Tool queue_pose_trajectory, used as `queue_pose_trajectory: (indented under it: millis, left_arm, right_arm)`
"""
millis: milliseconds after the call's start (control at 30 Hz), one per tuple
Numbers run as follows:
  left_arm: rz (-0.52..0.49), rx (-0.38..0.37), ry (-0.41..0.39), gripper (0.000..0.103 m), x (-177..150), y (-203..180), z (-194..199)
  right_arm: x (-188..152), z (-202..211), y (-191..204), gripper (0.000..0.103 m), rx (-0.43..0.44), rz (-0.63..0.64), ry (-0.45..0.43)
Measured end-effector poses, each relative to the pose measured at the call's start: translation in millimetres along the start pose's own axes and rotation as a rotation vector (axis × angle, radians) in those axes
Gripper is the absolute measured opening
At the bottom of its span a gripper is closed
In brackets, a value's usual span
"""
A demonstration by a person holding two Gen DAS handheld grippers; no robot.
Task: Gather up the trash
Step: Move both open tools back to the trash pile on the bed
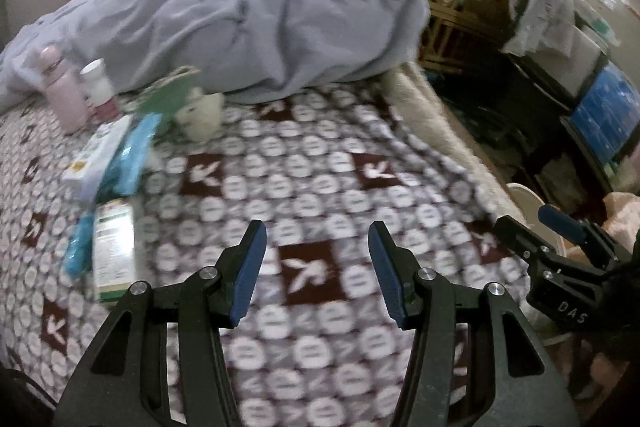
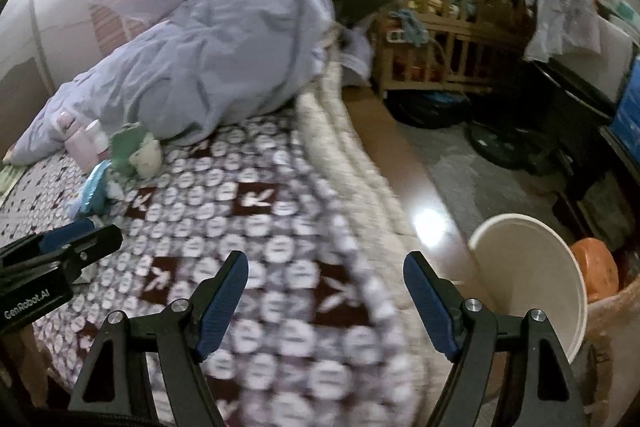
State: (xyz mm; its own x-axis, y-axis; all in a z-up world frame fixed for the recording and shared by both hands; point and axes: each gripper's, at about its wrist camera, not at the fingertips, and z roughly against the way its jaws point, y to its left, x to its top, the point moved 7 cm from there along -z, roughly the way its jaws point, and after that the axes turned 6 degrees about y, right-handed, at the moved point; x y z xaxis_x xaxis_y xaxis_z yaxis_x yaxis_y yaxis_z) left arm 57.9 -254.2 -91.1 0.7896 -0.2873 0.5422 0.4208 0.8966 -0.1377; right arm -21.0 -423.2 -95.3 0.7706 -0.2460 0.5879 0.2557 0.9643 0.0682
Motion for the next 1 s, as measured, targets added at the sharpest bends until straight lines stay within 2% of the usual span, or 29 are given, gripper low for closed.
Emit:
queue_pose_trajectory:
  millis: [467, 633, 1000]
  left_arm:
    - [0.109, 0.102, -0.013, 0.051, -17, 90, 22]
    - [0.141, 0.125, -0.009, 0.051, -24, 120, 27]
    - [0.237, 0.188, 0.047, 0.052, -52, 221, 36]
  right_arm:
    - [8, -5, 83, 0.078, 0.057, 0.101, -0.023]
    - [5, -11, 110, 0.078, 0.07, 0.142, -0.005]
    - [-20, -35, 181, 0.078, 0.189, 0.276, 0.095]
